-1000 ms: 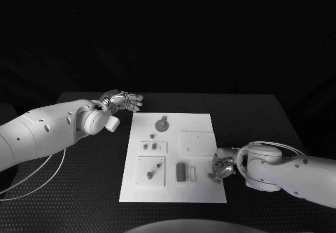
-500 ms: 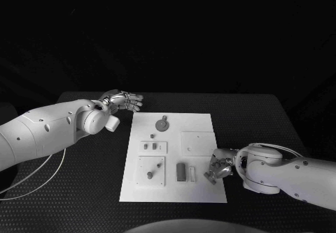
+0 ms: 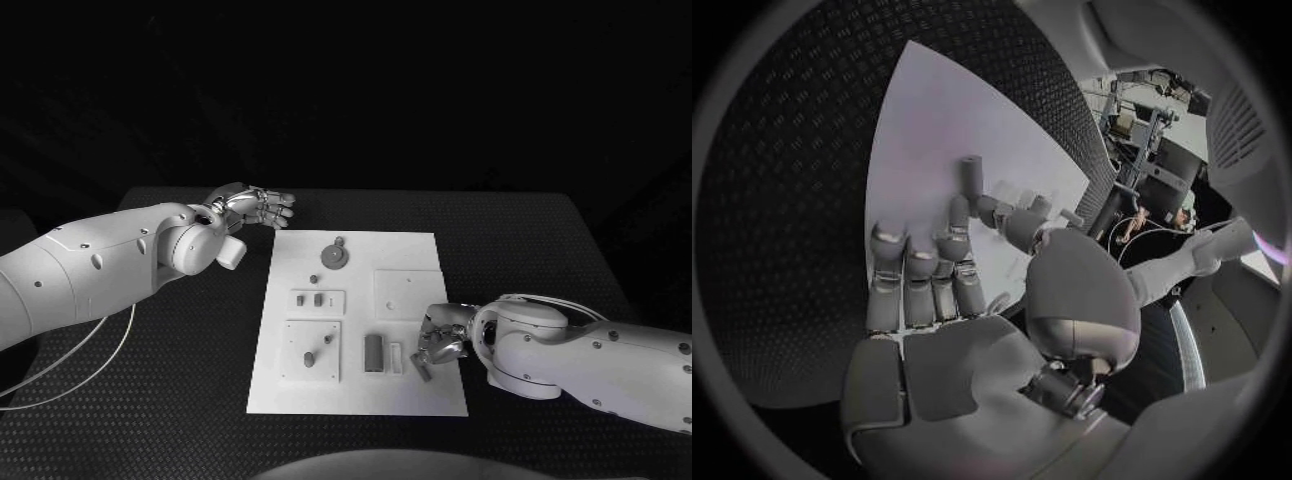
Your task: Assemble the parts on the task board
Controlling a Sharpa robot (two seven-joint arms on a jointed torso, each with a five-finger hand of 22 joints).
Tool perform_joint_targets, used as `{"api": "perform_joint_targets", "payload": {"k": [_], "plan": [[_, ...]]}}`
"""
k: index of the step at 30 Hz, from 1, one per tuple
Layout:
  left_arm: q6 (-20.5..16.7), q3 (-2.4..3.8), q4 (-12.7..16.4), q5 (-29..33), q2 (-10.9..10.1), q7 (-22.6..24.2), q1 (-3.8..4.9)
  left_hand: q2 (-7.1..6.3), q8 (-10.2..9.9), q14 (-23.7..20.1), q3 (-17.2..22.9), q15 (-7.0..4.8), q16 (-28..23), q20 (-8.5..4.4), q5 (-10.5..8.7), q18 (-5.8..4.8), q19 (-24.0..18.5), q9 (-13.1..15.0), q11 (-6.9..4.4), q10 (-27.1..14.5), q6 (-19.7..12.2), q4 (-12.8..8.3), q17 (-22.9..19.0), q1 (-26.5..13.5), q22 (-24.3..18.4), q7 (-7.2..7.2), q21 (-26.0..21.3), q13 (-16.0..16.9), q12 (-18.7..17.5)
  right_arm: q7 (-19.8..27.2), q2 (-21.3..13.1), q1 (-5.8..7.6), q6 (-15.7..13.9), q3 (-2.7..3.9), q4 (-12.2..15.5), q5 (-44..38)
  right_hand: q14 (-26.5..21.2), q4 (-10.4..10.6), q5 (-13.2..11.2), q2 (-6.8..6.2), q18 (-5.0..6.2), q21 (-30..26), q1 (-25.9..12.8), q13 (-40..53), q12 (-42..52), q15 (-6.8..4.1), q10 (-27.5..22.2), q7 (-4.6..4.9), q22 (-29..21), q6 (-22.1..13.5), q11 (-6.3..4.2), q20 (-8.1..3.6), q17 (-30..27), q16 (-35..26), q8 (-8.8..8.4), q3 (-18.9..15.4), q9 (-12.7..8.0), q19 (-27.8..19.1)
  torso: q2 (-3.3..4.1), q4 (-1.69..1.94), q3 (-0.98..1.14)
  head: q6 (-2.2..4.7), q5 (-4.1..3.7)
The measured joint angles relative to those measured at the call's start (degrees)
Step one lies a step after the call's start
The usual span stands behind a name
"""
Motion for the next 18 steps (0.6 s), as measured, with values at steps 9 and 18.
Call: {"api": "perform_joint_targets", "payload": {"k": [9,18], "plan": [[0.0,0.00,0.0,0.0,0.0,0.0,0.00,0.00,0.0,0.0,0.0,0.00,-0.2,0.00,0.00,0.00,0.0,0.0,0.00,0.0,0.0,0.0,0.1,0.0,0.0,0.00,0.0,0.0,0.0,-0.3,1.9,0.01,1.5,0.07,-0.8,-6.1,0.4,1.4,-4.4,-1.63,0.00,0.1,-1.6,0.4,-0.5,0.02,0.0,-0.20,-0.3,0.2,-0.01,0.07,0.2,-0.9,0.59,-0.1,0.7,0.1,0.00,-0.02,-0.02,-0.09,-0.10],[0.0,0.00,0.0,-0.1,0.0,0.0,0.00,0.00,0.0,0.0,0.0,0.00,-0.2,0.00,0.00,0.00,0.0,0.0,0.00,0.0,0.0,0.0,0.1,0.0,0.0,0.00,0.0,0.0,0.0,-0.4,2.2,-0.21,2.0,0.13,-0.9,-8.3,0.4,2.4,-4.8,-2.99,0.00,0.1,-2.3,0.7,-0.5,0.02,0.0,-0.21,-0.3,0.2,-0.01,0.08,0.4,-0.9,0.52,-1.1,6.5,0.1,0.01,-0.01,0.04,-0.23,-0.07]]}}
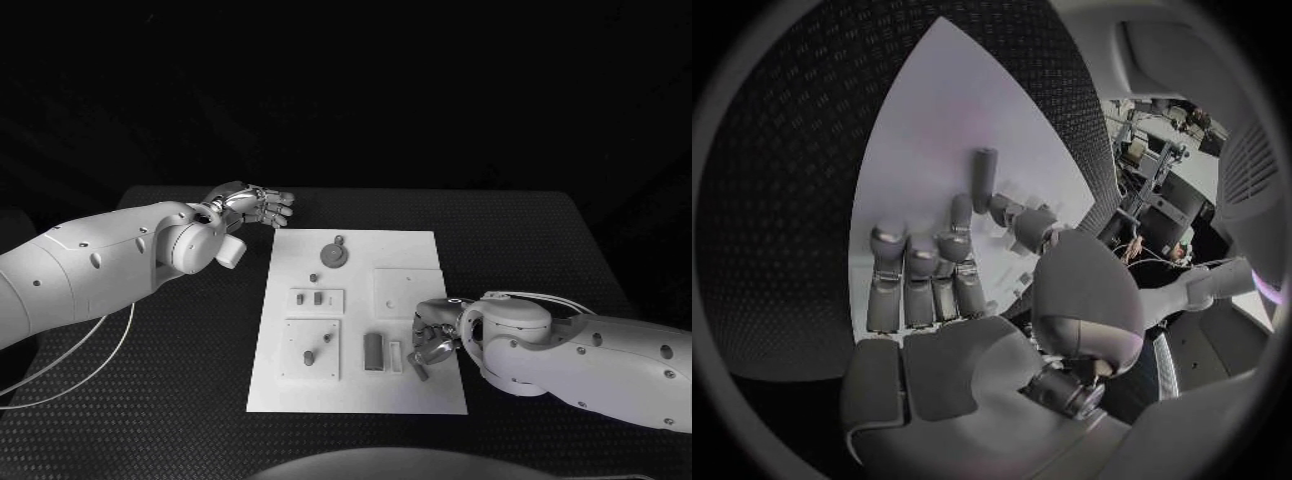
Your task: Assemble the parts on the task board
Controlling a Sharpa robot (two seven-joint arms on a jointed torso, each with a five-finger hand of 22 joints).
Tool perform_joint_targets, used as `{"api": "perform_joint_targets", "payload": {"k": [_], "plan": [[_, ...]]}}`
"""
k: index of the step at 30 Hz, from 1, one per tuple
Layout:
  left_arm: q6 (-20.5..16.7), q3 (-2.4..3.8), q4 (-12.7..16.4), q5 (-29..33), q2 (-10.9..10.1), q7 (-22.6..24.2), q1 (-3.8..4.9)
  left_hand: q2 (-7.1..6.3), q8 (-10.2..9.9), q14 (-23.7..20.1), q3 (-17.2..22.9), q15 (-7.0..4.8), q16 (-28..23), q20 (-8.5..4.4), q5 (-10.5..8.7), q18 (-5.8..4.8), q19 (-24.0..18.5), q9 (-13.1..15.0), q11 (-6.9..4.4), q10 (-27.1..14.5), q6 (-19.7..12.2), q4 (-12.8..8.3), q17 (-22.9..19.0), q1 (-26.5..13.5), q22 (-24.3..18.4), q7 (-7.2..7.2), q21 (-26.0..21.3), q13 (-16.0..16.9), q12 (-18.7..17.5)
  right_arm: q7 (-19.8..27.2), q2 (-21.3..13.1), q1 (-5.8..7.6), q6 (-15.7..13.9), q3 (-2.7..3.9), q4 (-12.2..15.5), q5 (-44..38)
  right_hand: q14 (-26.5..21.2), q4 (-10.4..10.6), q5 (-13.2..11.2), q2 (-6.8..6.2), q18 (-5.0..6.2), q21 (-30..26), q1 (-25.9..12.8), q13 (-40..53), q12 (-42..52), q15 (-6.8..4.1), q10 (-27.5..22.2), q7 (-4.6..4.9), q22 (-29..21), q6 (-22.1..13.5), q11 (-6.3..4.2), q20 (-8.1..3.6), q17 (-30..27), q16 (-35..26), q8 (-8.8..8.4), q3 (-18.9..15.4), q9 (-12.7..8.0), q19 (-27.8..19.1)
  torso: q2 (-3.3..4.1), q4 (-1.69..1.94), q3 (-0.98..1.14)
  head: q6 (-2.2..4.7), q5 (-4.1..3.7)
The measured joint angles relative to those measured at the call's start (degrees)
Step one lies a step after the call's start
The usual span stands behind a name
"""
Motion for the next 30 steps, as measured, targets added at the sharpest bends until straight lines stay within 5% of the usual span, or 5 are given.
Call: {"api": "perform_joint_targets", "payload": {"k": [12,30], "plan": [[0.0,0.00,0.0,0.0,0.0,0.0,0.00,0.00,0.0,0.0,0.0,0.00,0.0,0.00,0.00,0.00,0.0,0.0,0.00,0.0,0.0,0.0,0.0,0.0,0.0,0.00,0.0,0.0,0.0,0.1,-0.2,-0.04,0.1,-0.01,0.3,-0.8,0.0,1.0,0.0,-0.49,0.01,0.0,-3.6,0.4,0.0,0.01,0.0,0.00,-0.1,0.0,0.00,-0.21,0.3,0.0,0.00,-2.8,0.0,-0.2,-0.01,0.00,0.01,-0.04,0.08],[0.0,0.00,0.1,0.0,-0.2,-0.1,0.00,0.00,0.0,0.0,0.0,0.00,0.0,0.00,0.00,0.00,0.0,-0.1,0.00,0.0,0.0,0.0,0.1,0.0,0.0,0.00,0.0,0.0,0.0,-0.8,-0.6,0.13,4.6,0.24,1.4,-4.8,-0.3,-1.8,0.0,-0.53,0.11,0.3,-4.7,0.9,0.0,-0.13,0.0,0.09,-0.1,-0.1,0.00,-0.49,0.6,0.0,0.61,-5.6,0.0,-0.6,-0.02,-0.01,-0.02,-0.29,0.18]]}}
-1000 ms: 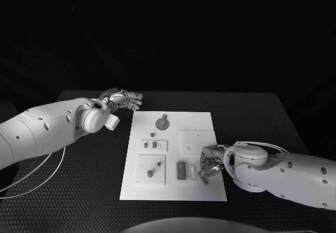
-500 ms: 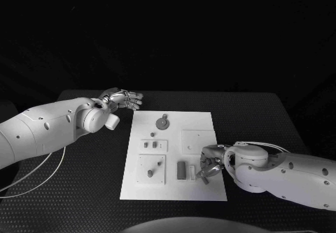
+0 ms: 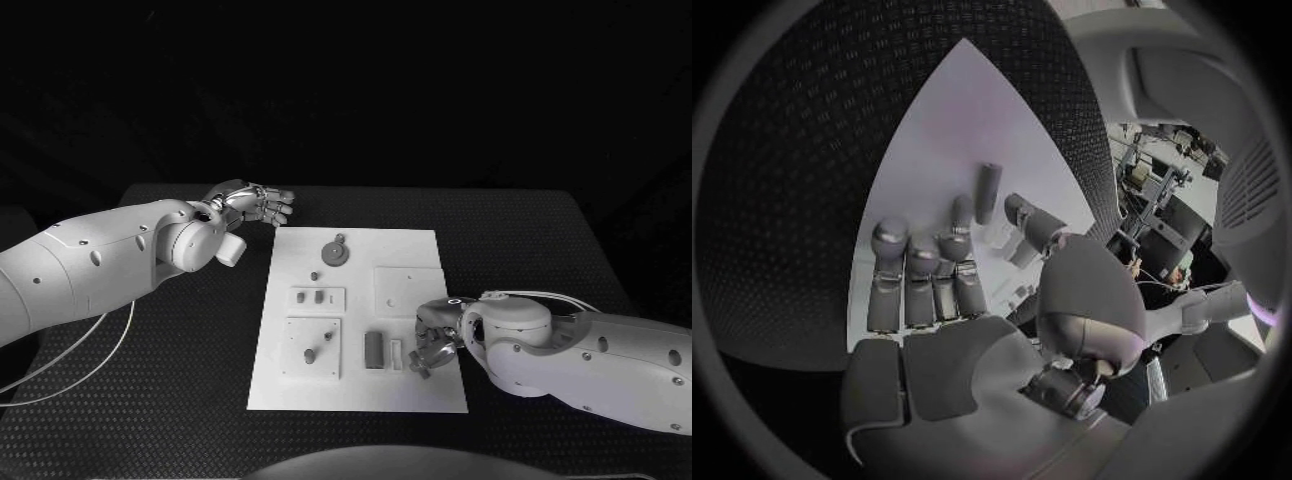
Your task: Assemble the parts on the task board
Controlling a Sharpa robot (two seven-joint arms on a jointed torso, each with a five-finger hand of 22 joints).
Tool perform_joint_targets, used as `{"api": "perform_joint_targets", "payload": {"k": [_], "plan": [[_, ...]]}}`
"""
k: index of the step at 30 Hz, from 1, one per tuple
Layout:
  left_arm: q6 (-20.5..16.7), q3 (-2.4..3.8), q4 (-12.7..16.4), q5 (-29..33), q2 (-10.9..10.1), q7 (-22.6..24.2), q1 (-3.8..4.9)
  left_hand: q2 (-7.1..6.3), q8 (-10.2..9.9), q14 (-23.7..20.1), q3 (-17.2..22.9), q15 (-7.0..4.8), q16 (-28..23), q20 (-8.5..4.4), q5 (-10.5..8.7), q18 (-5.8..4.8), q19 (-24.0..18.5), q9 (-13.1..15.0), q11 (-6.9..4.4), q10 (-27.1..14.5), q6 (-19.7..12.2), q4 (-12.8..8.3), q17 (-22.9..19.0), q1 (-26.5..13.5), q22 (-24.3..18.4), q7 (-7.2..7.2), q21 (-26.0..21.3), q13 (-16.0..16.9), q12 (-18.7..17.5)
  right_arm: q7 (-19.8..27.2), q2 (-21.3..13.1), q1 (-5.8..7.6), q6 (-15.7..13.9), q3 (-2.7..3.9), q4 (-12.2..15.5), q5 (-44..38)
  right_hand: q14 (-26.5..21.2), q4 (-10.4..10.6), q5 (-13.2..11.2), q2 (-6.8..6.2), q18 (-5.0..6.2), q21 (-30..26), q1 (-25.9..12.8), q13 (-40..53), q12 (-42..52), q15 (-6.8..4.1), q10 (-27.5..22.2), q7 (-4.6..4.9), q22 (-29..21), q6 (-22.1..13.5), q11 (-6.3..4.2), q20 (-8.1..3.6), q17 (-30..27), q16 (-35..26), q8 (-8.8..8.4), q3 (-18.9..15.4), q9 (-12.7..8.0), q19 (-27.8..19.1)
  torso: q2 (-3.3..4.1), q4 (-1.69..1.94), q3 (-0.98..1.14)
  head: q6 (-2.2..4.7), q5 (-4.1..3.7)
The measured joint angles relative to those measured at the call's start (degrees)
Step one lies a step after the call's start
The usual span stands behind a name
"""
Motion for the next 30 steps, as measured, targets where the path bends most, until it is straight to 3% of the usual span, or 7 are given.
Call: {"api": "perform_joint_targets", "payload": {"k": [12,15,30], "plan": [[0.0,0.00,0.0,0.0,0.0,-0.1,0.00,0.00,0.1,0.0,0.0,0.00,0.0,0.00,0.00,0.00,0.0,0.0,0.00,0.0,0.0,0.0,0.1,0.0,0.1,0.00,0.0,0.0,0.0,-1.1,-0.1,-0.63,0.6,0.08,0.6,-2.5,0.4,-0.5,0.0,0.17,-0.01,0.3,1.4,0.1,0.0,-0.33,1.0,-0.80,-0.1,1.5,-1.01,-0.41,0.1,0.2,1.25,-0.1,0.0,0.4,0.00,-0.01,0.03,-0.04,0.04],[0.0,0.00,0.0,0.0,0.0,-0.1,0.00,0.00,0.2,0.0,0.0,0.00,0.0,0.00,0.00,0.00,0.0,0.0,0.00,0.0,0.0,0.0,0.1,0.0,0.1,0.00,0.0,0.0,0.0,-1.3,-0.2,-0.97,0.6,0.04,0.7,-2.7,0.9,-0.5,0.0,0.25,-0.03,0.7,2.0,0.1,0.0,-0.42,1.3,-0.97,-0.2,1.7,-1.33,-0.55,0.1,0.2,1.56,-0.1,2.2,0.6,0.00,-0.01,0.03,-0.04,0.07],[0.0,-0.01,0.1,-0.1,-0.1,-0.2,0.00,0.00,0.2,0.0,0.0,0.00,-0.2,0.00,0.00,0.00,0.0,0.0,0.00,0.0,0.0,0.0,0.2,0.0,0.1,0.00,0.0,0.0,0.0,-1.7,0.2,-1.78,-0.4,0.35,0.3,-3.9,0.9,-0.9,0.0,0.49,-0.15,0.7,4.8,0.0,-0.6,-0.41,1.8,-1.30,-0.4,2.2,-1.31,-0.45,0.0,0.2,2.04,0.6,2.4,0.9,0.01,-0.02,0.02,-0.03,0.14]]}}
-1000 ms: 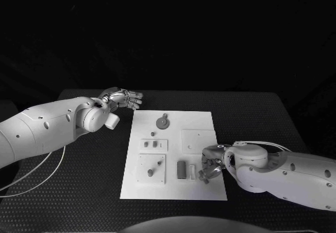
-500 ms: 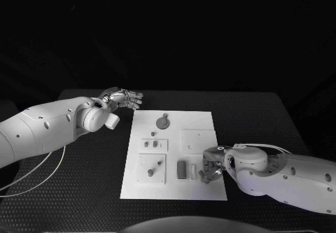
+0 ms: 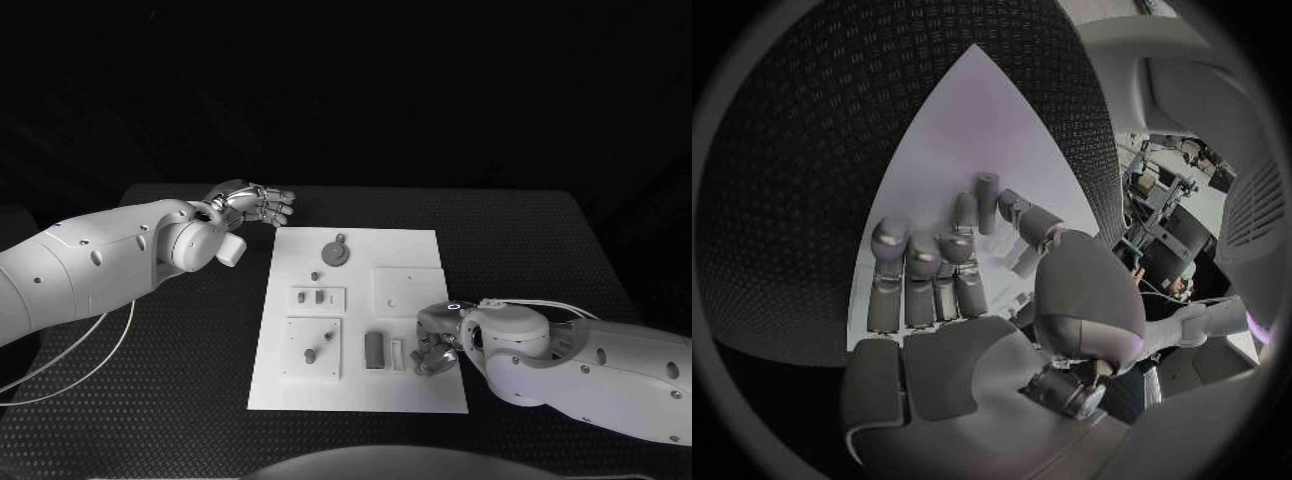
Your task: Assemble the parts on the task board
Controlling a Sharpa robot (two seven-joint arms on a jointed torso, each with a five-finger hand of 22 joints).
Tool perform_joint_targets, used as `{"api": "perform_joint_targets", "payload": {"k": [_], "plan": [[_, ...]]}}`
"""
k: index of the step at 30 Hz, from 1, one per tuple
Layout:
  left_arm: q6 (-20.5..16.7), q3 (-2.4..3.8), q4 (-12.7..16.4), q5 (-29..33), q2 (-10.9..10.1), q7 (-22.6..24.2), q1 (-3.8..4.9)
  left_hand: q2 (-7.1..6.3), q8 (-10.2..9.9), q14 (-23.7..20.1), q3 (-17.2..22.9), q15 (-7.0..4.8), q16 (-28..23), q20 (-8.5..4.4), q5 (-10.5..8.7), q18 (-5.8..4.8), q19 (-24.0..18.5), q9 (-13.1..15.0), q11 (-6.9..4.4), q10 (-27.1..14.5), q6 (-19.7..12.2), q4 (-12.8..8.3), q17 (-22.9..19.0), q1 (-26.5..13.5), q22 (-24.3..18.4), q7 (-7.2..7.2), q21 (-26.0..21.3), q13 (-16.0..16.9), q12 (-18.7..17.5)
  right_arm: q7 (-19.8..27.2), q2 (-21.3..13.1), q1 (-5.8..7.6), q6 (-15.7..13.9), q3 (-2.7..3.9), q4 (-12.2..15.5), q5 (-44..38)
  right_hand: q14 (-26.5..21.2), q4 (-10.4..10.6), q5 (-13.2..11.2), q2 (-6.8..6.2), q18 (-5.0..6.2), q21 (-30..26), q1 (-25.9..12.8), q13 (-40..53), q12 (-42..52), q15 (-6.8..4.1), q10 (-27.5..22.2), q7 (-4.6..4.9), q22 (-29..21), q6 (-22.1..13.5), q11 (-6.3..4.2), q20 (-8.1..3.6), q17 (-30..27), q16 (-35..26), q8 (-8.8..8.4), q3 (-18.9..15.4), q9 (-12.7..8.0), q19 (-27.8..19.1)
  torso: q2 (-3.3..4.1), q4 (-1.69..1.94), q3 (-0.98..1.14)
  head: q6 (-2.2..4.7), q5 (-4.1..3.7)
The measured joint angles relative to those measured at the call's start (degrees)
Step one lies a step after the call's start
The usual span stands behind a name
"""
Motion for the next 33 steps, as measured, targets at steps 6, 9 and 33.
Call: {"api": "perform_joint_targets", "payload": {"k": [6,9,33], "plan": [[0.0,-0.01,0.0,0.0,0.0,0.0,0.00,0.00,0.0,0.0,0.0,0.00,0.0,0.21,0.00,0.00,0.2,0.0,0.00,0.0,0.0,0.0,0.0,0.0,0.0,0.00,0.0,0.0,0.0,0.3,0.1,-0.35,-0.7,0.11,-0.2,-0.3,0.1,-1.0,-0.3,1.36,-0.31,0.0,4.3,-0.1,-0.5,0.11,0.2,-0.28,-0.3,-0.3,0.47,0.02,0.0,-0.4,0.82,3.3,0.0,0.0,0.01,0.00,0.02,0.07,0.12],[0.0,-0.01,0.0,0.0,0.0,0.0,0.00,0.00,0.0,0.0,0.0,0.00,0.0,0.21,0.00,0.00,0.2,0.0,0.00,0.0,0.0,0.0,0.0,0.0,0.0,0.00,0.0,0.0,0.0,0.5,0.1,-0.39,-1.0,0.09,-0.2,-0.3,0.2,-1.4,-0.2,1.49,-0.55,0.0,4.7,-0.1,-0.5,0.22,0.4,-0.29,-0.3,-0.3,1.05,0.05,0.1,-0.4,0.82,4.7,0.0,0.0,0.01,0.01,0.05,0.09,0.20],[0.0,-0.03,0.1,-0.2,-0.3,-0.1,0.00,0.00,0.0,0.0,0.0,0.00,0.0,0.21,0.00,0.00,0.2,0.0,0.00,0.0,0.0,0.0,0.1,0.0,0.1,0.00,-0.2,0.0,0.0,1.6,-1.5,-0.82,-6.2,0.06,-0.1,5.3,1.3,-1.1,8.7,2.13,-0.61,0.5,4.0,0.3,-0.7,0.89,1.8,-0.26,-0.7,-0.3,1.21,0.93,0.7,-0.6,0.51,5.0,0.4,0.1,-0.01,0.07,-0.02,0.03,0.27]]}}
